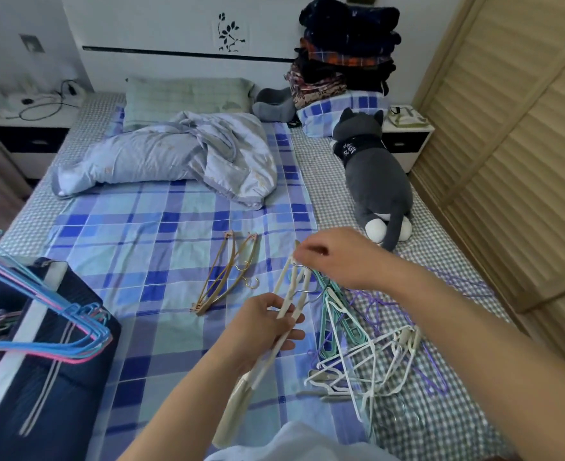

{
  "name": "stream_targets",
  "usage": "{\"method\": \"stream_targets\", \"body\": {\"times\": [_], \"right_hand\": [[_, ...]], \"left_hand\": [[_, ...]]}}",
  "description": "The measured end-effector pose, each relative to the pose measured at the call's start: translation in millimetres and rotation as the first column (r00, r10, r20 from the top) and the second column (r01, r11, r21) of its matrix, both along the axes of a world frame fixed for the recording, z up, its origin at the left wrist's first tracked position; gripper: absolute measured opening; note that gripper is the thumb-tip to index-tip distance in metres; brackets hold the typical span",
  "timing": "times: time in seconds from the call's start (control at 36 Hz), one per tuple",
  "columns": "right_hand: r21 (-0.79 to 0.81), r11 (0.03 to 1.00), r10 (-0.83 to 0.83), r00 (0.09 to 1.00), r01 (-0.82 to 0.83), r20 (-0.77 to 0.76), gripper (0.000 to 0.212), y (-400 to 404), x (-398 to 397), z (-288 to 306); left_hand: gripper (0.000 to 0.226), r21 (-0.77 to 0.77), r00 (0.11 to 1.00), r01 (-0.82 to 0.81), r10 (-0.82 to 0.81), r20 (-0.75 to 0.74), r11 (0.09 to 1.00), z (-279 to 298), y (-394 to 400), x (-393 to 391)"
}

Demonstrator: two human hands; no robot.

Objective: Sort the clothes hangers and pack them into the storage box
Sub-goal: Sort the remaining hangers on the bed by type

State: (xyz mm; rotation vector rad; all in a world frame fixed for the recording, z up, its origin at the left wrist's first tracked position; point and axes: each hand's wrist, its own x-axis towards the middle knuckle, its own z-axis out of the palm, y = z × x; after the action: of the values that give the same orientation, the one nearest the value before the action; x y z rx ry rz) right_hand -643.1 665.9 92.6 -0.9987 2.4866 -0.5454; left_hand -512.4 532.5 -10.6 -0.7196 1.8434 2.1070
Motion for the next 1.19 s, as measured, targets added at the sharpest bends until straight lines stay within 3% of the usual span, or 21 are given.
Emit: {"method": "stream_targets", "body": {"times": [0.08,0.28,0.33,0.39,0.47,0.53,0.61,0.67,0.75,0.89,1.06,1.14,1.19], "right_hand": [[0.136,0.989,0.065,0.991,-0.049,-0.113,0.034,-13.6,7.7,-1.8],[0.291,0.932,-0.225,0.974,0.214,0.002,0.031,-32.1,-4.0,-15.7],[0.212,0.943,-0.27,0.962,0.256,0.04,0.033,-30.7,-6.9,-19.4],[0.028,0.941,-0.338,0.936,0.337,0.097,0.039,-25.3,-7.2,-18.6],[-0.25,0.822,-0.492,0.859,0.512,0.141,0.035,-10.5,-2.4,-28.0],[-0.284,0.764,-0.531,0.814,0.58,0.233,0.037,-0.6,4.3,-42.4],[-0.148,0.76,-0.488,0.706,0.633,0.514,0.034,16.5,23.2,-70.2],[-0.082,0.732,-0.492,0.608,0.676,0.623,0.03,32.7,31.0,-93.0],[-0.007,0.69,-0.553,0.534,0.724,0.639,0.022,56.8,44.3,-136.7],[0.318,0.614,-0.705,0.322,0.722,0.631,0.016,127.6,79.2,-224.1],[0.543,0.535,-0.842,0.35,0.647,0.411,0.018,199.0,92.6,-304.8],[0.584,0.515,-0.857,0.355,0.628,0.373,0.019,213.6,85.6,-338.4],[0.555,0.521,-0.853,0.419,0.649,0.311,0.02,214.0,77.5,-350.5]], "left_hand": [[0.009,-0.061,1.0,-0.005,0.005,-0.003,0.998,-2.3,4.8,-1.2],[0.011,-0.118,0.994,-0.108,0.106,-0.021,0.987,-7.0,8.8,0.8],[0.012,-0.076,0.991,-0.134,0.134,-0.014,0.988,-10.1,6.0,1.9],[0.013,0.015,0.988,-0.154,0.154,0.006,0.988,-14.0,-0.5,2.1],[0.017,0.166,0.984,-0.175,0.172,0.034,0.97,-15.9,-12.1,2.3],[0.018,0.222,0.985,-0.172,0.167,0.044,0.96,-15.7,-17.7,1.4],[0.02,0.251,0.989,-0.146,0.138,0.049,0.957,-18.7,-20.1,0.0],[0.02,0.271,0.991,-0.131,0.118,0.066,0.954,-24.5,-18.1,-4.7],[0.021,0.261,0.99,-0.122,0.101,0.094,0.958,-36.6,-20.5,-3.3],[0.02,0.195,0.979,-0.026,-0.015,0.205,0.98,-76.9,-15.7,3.2],[0.021,0.133,0.94,-0.051,0.003,0.341,0.99,-121.1,1.4,20.5],[0.016,0.149,0.92,-0.135,0.068,0.386,0.98,-129.2,9.1,27.9],[0.014,0.138,0.91,-0.173,0.105,0.401,0.975,-128.4,11.6,31.6]]}}
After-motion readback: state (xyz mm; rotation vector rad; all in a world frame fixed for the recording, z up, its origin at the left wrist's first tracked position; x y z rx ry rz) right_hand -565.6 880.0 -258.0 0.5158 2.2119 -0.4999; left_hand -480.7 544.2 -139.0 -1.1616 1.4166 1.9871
